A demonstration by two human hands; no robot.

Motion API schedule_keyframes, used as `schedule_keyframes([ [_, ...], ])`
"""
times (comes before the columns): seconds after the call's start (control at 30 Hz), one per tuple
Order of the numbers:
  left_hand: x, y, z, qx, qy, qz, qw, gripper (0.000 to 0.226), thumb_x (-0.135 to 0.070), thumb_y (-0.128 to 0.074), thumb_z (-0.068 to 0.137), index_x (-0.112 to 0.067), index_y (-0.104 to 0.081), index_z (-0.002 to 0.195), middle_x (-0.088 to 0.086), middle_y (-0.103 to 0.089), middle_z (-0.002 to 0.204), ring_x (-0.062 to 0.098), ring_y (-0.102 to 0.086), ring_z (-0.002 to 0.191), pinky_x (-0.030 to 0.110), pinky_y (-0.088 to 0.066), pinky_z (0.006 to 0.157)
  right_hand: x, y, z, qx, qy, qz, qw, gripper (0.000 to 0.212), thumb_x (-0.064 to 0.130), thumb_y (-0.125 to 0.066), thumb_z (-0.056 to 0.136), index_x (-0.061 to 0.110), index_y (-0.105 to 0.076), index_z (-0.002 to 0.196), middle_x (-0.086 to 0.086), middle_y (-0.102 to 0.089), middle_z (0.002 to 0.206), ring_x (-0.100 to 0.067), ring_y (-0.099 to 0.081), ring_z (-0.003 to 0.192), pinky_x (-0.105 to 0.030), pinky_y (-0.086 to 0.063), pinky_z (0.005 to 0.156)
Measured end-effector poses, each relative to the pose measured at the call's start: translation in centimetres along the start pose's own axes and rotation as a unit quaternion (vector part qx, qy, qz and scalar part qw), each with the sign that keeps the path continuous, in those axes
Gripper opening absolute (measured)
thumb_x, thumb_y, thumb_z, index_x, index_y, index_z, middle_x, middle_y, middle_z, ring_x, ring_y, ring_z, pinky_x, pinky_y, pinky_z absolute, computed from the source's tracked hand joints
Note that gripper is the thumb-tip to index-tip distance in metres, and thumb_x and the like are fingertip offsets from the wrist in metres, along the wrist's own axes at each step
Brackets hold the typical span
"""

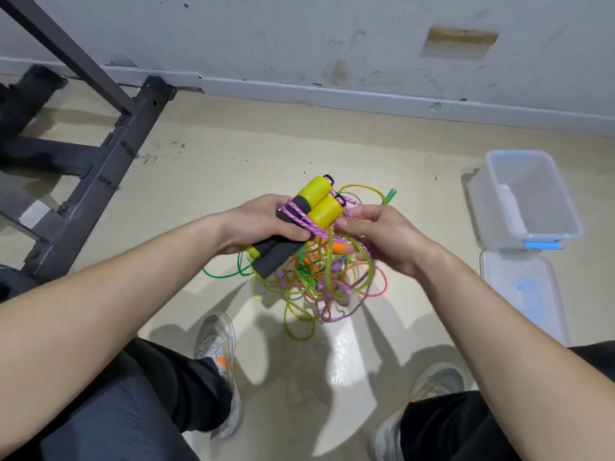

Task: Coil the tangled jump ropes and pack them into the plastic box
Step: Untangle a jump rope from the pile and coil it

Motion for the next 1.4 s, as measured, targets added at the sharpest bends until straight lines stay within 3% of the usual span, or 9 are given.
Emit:
schedule_keyframes([
  [0.13, 1.0, 1.3, -0.3, 0.045, 0.052, 0.086, 0.994, 0.037, -0.005, -0.083, 0.076, -0.006, -0.068, 0.110, 0.014, -0.075, 0.103, 0.025, -0.072, 0.089, 0.033, -0.059, 0.078, 0.3, 2.0, 0.0, 0.013, -0.012, -0.279, 0.960, 0.034, 0.029, -0.074, 0.090, -0.004, -0.067, 0.085, -0.004, -0.051, 0.062, -0.013, -0.037, 0.051, -0.021, -0.031, 0.047],
  [0.33, 0.7, 2.6, -0.8, 0.066, 0.045, 0.400, 0.913, 0.047, -0.018, -0.080, 0.083, -0.042, -0.056, 0.115, -0.016, -0.067, 0.103, 0.007, -0.063, 0.096, 0.025, -0.049, 0.084, 0.2, 2.5, 0.2, -0.012, 0.002, -0.252, 0.968, 0.015, 0.010, -0.064, 0.092, 0.016, -0.074, 0.083, 0.010, -0.051, 0.054, -0.009, -0.038, 0.051, -0.024, -0.027, 0.047],
  [0.53, 1.1, 2.1, -1.6, 0.108, 0.089, 0.247, 0.959, 0.029, -0.010, -0.077, 0.086, -0.016, -0.062, 0.110, -0.004, -0.074, 0.090, 0.019, -0.070, 0.086, 0.027, -0.053, 0.063, -0.4, 1.1, -0.1, 0.056, 0.009, -0.263, 0.963, 0.006, 0.010, -0.066, 0.083, 0.014, -0.068, 0.080, 0.005, -0.053, 0.055, -0.015, -0.046, 0.054, -0.029, -0.039, 0.057],
  [0.8, 0.7, 2.2, -1.7, 0.083, 0.048, 0.169, 0.981, 0.046, -0.010, -0.082, 0.069, -0.011, -0.061, 0.110, 0.001, -0.069, 0.090, 0.014, -0.064, 0.082, 0.028, -0.046, 0.072, -0.3, -1.1, -0.8, 0.104, 0.014, -0.059, 0.993, 0.012, -0.006, -0.062, 0.091, 0.004, -0.068, 0.096, -0.004, -0.069, 0.067, -0.014, -0.061, 0.052, -0.024, -0.050, 0.052],
  [0.93, 0.9, -1.1, -1.5, 0.113, 0.036, 0.054, 0.991, 0.032, -0.028, -0.066, 0.092, -0.011, -0.063, 0.119, -0.004, -0.074, 0.105, 0.010, -0.068, 0.092, 0.027, -0.053, 0.084, 0.4, -1.8, -0.5, 0.046, 0.087, -0.098, 0.990, 0.012, -0.006, -0.066, 0.090, 0.002, -0.071, 0.097, -0.009, -0.066, 0.071, -0.017, -0.059, 0.065, -0.025, -0.050, 0.066],
  [1.03, 1.2, -0.6, -1.0, -0.005, 0.049, -0.050, 0.998, 0.058, -0.063, -0.045, 0.091, -0.014, -0.074, 0.104, 0.003, -0.076, 0.109, 0.022, -0.072, 0.101, 0.034, -0.055, 0.092, 0.3, -1.4, -0.3, -0.007, 0.106, -0.145, 0.984, 0.007, -0.002, -0.069, 0.090, 0.002, -0.073, 0.093, -0.003, -0.056, 0.065, -0.018, -0.047, 0.066, -0.028, -0.044, 0.068],
  [1.13, 1.1, 1.3, -0.4, -0.129, -0.003, -0.046, 0.991, 0.023, -0.028, -0.062, 0.097, -0.017, -0.072, 0.079, 0.001, -0.070, 0.073, 0.017, -0.065, 0.066, 0.028, -0.049, 0.066, 0.1, -0.5, -0.3, -0.065, 0.106, -0.140, 0.982, 0.006, -0.001, -0.070, 0.089, 0.004, -0.072, 0.090, 0.002, -0.047, 0.057, -0.015, -0.044, 0.059, -0.025, -0.043, 0.063],
  [1.23, 0.7, 1.0, 0.1, -0.105, -0.032, -0.077, 0.991, 0.019, 0.007, -0.060, 0.087, -0.007, -0.067, 0.098, 0.002, -0.069, 0.076, 0.012, -0.063, 0.066, 0.019, -0.050, 0.065, -0.3, 0.1, -0.3, -0.112, 0.108, -0.122, 0.980, 0.012, -0.004, -0.068, 0.086, 0.008, -0.071, 0.085, -0.002, -0.055, 0.064, -0.011, -0.051, 0.056, -0.027, -0.045, 0.062],
  [1.4, 1.1, -0.5, 0.1, -0.036, -0.002, -0.081, 0.996, 0.052, -0.018, -0.066, 0.068, 0.015, -0.061, 0.108, 0.015, -0.061, 0.100, 0.021, -0.055, 0.094, 0.030, -0.043, 0.083, -1.0, 0.2, 0.0, -0.150, 0.115, -0.066, 0.980, 0.024, -0.010, -0.068, 0.078, 0.012, -0.077, 0.082, -0.001, -0.064, 0.068, -0.009, -0.056, 0.061, -0.022, -0.045, 0.062],
])
Point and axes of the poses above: each hand's wrist, its own z-axis towards the middle knuckle, its own y-axis out of the back of the hand, x = y × z, the point moved 9 cm from there along z, towards the middle knuckle
